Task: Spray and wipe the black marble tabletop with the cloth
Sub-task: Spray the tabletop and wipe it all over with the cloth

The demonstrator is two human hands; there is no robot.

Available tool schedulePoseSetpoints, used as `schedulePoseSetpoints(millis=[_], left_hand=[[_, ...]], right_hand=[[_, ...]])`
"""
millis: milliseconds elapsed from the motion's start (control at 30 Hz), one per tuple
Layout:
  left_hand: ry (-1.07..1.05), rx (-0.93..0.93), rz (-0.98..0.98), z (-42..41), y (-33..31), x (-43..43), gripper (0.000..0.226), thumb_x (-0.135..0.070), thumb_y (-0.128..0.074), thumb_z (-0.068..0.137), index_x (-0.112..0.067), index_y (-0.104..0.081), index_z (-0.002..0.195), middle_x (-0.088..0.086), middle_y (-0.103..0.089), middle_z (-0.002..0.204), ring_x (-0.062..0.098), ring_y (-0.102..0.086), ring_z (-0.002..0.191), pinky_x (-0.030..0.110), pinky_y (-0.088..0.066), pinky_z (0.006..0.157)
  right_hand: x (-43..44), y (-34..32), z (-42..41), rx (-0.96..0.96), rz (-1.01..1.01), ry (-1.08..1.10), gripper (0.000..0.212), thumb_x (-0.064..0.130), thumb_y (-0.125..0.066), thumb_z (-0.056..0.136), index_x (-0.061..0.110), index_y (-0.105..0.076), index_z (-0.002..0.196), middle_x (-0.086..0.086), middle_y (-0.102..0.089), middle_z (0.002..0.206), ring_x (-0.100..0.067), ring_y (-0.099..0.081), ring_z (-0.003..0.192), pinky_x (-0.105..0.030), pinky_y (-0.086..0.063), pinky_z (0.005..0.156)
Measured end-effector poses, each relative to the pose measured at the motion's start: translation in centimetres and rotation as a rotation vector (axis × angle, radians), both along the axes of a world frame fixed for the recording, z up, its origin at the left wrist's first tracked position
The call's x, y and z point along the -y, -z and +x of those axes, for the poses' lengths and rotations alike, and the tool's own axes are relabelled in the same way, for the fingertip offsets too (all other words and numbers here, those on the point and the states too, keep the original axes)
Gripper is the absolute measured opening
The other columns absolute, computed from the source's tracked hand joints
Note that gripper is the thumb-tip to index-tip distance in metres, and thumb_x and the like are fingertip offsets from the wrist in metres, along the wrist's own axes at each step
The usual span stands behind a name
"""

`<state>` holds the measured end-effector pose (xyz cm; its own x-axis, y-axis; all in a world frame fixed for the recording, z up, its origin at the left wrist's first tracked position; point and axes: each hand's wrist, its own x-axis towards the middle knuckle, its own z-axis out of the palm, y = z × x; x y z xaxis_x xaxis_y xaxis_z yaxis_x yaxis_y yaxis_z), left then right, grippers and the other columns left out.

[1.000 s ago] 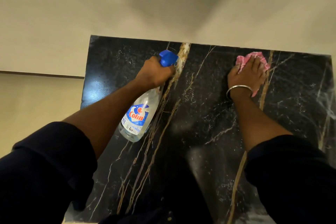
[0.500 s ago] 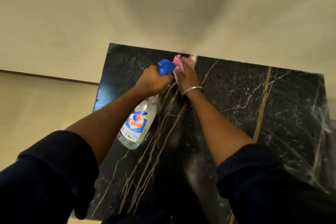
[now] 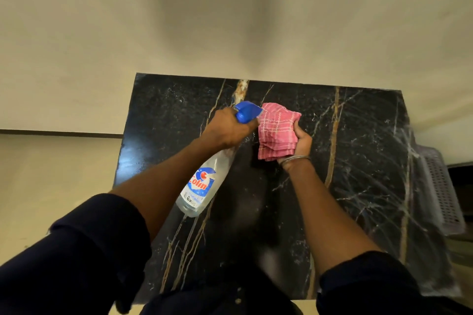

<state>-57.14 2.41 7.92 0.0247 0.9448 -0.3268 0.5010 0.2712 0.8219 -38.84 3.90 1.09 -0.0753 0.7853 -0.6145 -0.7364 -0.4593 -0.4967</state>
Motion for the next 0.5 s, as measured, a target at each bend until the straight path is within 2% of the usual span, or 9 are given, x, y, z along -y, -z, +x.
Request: schedulePoseSetpoints(millis=[100, 200, 300, 367, 433, 500], left_hand=[[0.007, 0.016, -0.003, 1.6, -0.6, 0.1, 0.032, -0.044, -0.062, 0.089, -0.016, -0.058, 0.105, -0.005, -0.057, 0.073, 0.006, -0.056, 0.066, 0.022, -0.042, 0.064], [0.000, -0.018, -0.013, 3.5, -0.6, -0.1, 0.034, -0.045, -0.062, 0.089, -0.016, -0.059, 0.106, -0.003, -0.058, 0.073, 0.008, -0.056, 0.065, 0.021, -0.043, 0.064], [-0.018, -0.052, -0.016, 5.5, -0.9, -0.5, 0.040, -0.050, -0.061, 0.087, -0.016, -0.060, 0.109, 0.002, -0.061, 0.076, 0.010, -0.058, 0.066, 0.024, -0.045, 0.064], [-0.049, -0.043, -0.027, 7.1, -1.0, -1.1, 0.033, -0.048, -0.062, 0.088, -0.018, -0.060, 0.102, 0.002, -0.059, 0.074, 0.011, -0.057, 0.064, 0.026, -0.048, 0.062], [-0.123, -0.030, -0.043, 8.6, -0.7, -1.7, 0.025, -0.046, -0.064, 0.087, -0.021, -0.058, 0.091, 0.003, -0.059, 0.072, 0.014, -0.058, 0.064, 0.031, -0.053, 0.066], [-0.164, -0.055, -0.036, 9.8, -0.2, -2.3, 0.025, -0.043, -0.063, 0.088, -0.018, -0.059, 0.091, 0.004, -0.059, 0.073, 0.015, -0.059, 0.066, 0.032, -0.053, 0.069]], right_hand=[[0.0, -0.2, 1.6, -0.021, -0.010, 0.011, 0.048, 0.037, -0.043, 0.100, 0.003, -0.077, 0.098, -0.017, -0.073, 0.103, -0.032, -0.072, 0.091, -0.047, -0.052, 0.084], [-0.3, -0.5, 3.3, -0.050, -0.007, 0.013, 0.052, 0.037, -0.042, 0.101, 0.005, -0.080, 0.085, -0.016, -0.074, 0.097, -0.031, -0.073, 0.086, -0.047, -0.051, 0.084], [-1.1, -0.6, 5.4, -0.046, -0.033, -0.011, 0.052, 0.036, -0.041, 0.102, 0.005, -0.080, 0.085, -0.014, -0.075, 0.093, -0.029, -0.073, 0.083, -0.045, -0.052, 0.082], [-2.0, -1.0, 6.6, -0.015, -0.059, -0.042, 0.046, 0.035, -0.042, 0.102, 0.003, -0.075, 0.096, -0.013, -0.075, 0.093, -0.029, -0.072, 0.086, -0.044, -0.052, 0.083], [-3.3, -1.2, 7.7, 0.125, -0.077, -0.041, 0.037, 0.034, -0.045, 0.102, 0.004, -0.067, 0.106, -0.013, -0.074, 0.096, -0.028, -0.068, 0.090, -0.042, -0.054, 0.083], [-4.8, -0.9, 8.4, 0.449, -0.065, -0.006, 0.033, 0.032, -0.047, 0.102, 0.007, -0.063, 0.116, -0.012, -0.070, 0.108, -0.025, -0.066, 0.094, -0.035, -0.055, 0.081]])
